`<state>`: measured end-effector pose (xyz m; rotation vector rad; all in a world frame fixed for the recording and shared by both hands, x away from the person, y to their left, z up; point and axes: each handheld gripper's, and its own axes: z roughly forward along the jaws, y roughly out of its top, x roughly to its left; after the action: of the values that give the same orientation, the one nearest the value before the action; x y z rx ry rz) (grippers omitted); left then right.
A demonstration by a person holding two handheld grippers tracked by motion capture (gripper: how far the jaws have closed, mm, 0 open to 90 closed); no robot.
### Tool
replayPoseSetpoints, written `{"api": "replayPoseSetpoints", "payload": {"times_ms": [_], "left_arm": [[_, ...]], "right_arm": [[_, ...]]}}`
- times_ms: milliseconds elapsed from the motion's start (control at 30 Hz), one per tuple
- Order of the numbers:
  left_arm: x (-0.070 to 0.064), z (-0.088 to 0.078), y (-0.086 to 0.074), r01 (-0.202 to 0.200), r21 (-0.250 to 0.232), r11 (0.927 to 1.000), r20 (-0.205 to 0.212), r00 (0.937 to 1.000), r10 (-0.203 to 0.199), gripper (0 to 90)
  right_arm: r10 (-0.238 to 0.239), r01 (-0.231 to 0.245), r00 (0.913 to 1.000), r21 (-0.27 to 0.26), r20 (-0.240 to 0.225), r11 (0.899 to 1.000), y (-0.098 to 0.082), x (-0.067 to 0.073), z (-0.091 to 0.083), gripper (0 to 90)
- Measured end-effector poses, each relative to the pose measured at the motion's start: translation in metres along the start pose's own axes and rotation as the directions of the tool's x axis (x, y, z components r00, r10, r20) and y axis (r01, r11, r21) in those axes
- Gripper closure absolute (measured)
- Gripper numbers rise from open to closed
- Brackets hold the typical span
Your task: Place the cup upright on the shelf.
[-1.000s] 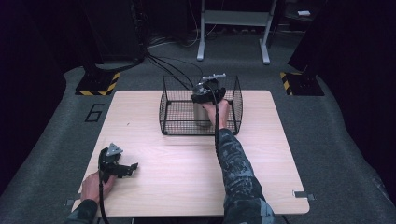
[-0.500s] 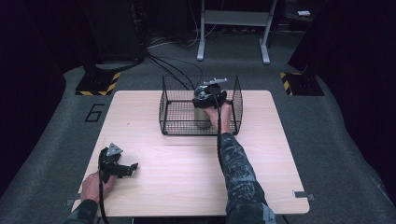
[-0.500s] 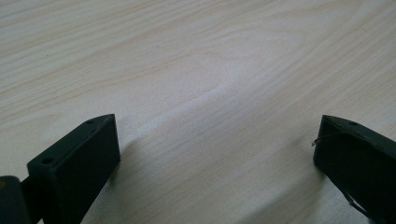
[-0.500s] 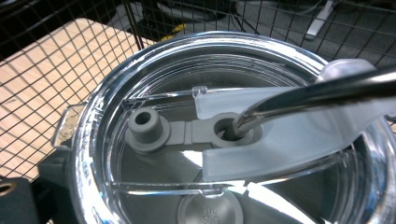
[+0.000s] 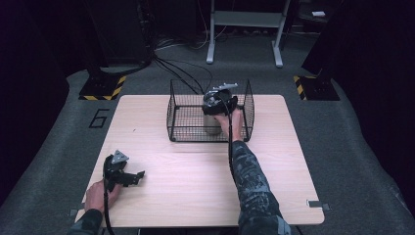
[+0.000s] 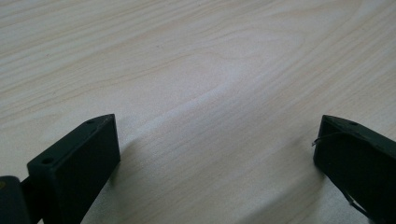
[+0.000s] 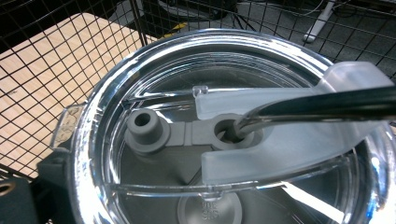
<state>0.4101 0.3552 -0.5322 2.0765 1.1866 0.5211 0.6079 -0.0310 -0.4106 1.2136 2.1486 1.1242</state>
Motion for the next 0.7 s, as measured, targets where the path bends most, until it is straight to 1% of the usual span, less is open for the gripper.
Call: {"api": "replayPoseSetpoints", "payload": {"times_ms": [33, 67, 167, 233, 300, 333, 433, 467, 500, 533, 567, 633, 700], "left_arm": [[0.0, 0.0, 0.0, -0.001, -0.002, 1.0, -0.001, 1.0, 0.001, 0.2], [0.0, 0.0, 0.0, -0.003, 0.001, 1.0, -0.001, 1.0, 0.003, 0.1], [0.0, 0.0, 0.0, 0.0, 0.0, 1.0, 0.0, 1.0, 0.0, 0.1], [0.0, 0.0, 0.0, 0.0, 0.001, 1.0, -0.001, 1.0, 0.0, 0.1], [0.0, 0.0, 0.0, 0.0, 0.001, 1.0, -0.001, 1.0, 0.0, 0.1], [0.0, 0.0, 0.0, -0.001, 0.0, 1.0, 0.0, 1.0, 0.001, 0.1], [0.0, 0.0, 0.0, -0.001, 0.001, 1.0, 0.0, 1.0, 0.001, 0.1], [0.0, 0.0, 0.0, -0.004, 0.001, 1.0, -0.001, 1.0, 0.004, 0.1], [0.0, 0.0, 0.0, 0.0, 0.0, 1.0, 0.0, 1.0, 0.0, 0.1], [0.0, 0.0, 0.0, -0.001, 0.0, 1.0, -0.001, 1.0, 0.001, 0.1], [0.0, 0.0, 0.0, -0.001, 0.0, 1.0, -0.001, 1.0, 0.001, 0.1], [0.0, 0.0, 0.0, -0.002, 0.0, 1.0, 0.0, 1.0, 0.002, 0.1], [0.0, 0.0, 0.0, -0.001, 0.0, 1.0, 0.0, 1.0, 0.001, 0.1]], "right_arm": [[0.002, -0.002, 1.0, -0.002, 0.0, 1.0, 0.001, 0.0, 0.0, 3.0], [-0.007, 0.007, 1.0, 0.0, 0.002, 1.0, 0.001, -0.001, 0.0, 3.0], [0.001, -0.001, 1.0, 0.009, 0.001, 1.0, 0.001, -0.001, -0.001, 1.6], [0.002, -0.002, 1.0, 0.01, 0.008, 1.0, 0.002, -0.001, -0.001, 0.0], [0.006, -0.006, 1.0, 0.024, -0.006, 1.0, 0.003, -0.001, -0.003, 0.0], [0.001, -0.001, 1.0, 0.025, -0.01, 1.0, 0.003, -0.001, -0.005, 0.0], [0.008, -0.007, 0.9998, 0.027, -0.02, 1.0, 0.004, -0.001, -0.009, 0.0], [0.019, -0.018, 0.9996, 0.046, -0.023, 0.999, 0.006, 0.0, -0.013, 0.0], [0.018, -0.017, 0.9995, 0.05, -0.026, 0.999, 0.007, 0.0, -0.016, 0.0], [0.015, -0.012, 0.9993, 0.065, -0.035, 0.998, 0.007, -0.001, -0.018, 0.0], [0.015, -0.012, 0.9993, 0.065, -0.035, 0.998, 0.007, -0.001, -0.018, 0.0], [0.019, -0.016, 0.9991, 0.082, -0.038, 0.996, 0.008, 0.0, -0.028, 0.0], [0.014, -0.011, 0.9992, 0.08, -0.039, 0.997, 0.008, -0.001, -0.036, 0.0]]}}
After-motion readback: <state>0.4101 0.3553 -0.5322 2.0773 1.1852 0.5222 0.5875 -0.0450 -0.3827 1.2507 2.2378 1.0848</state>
